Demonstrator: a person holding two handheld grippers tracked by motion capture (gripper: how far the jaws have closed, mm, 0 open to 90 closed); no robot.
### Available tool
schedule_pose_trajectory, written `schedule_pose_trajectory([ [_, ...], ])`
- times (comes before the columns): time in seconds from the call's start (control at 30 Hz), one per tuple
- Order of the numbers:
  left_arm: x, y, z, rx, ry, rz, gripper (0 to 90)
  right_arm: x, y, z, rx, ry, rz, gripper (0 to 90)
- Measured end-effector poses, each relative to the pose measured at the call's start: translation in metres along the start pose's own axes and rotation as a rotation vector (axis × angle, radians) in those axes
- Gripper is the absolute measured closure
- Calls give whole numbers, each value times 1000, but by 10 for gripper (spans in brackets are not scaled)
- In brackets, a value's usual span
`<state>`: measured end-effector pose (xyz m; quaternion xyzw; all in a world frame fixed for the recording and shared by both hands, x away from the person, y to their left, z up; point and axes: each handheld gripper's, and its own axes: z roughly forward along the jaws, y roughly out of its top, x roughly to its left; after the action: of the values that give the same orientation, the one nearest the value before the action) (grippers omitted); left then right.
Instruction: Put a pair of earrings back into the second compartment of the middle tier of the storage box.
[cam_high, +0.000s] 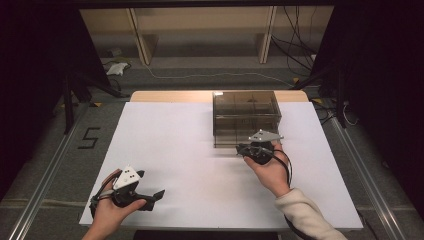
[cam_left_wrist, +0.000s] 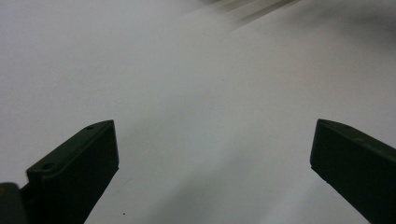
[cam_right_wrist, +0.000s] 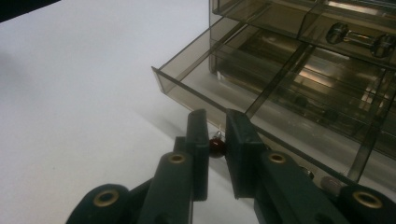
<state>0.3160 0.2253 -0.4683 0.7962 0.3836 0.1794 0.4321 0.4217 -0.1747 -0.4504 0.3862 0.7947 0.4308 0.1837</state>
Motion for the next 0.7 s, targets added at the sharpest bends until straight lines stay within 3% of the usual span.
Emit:
schedule_pose_trajectory([
  [0.7,0,0,0,-1,-2,-1,8,-10,2,-3,-20,-30,16,808],
])
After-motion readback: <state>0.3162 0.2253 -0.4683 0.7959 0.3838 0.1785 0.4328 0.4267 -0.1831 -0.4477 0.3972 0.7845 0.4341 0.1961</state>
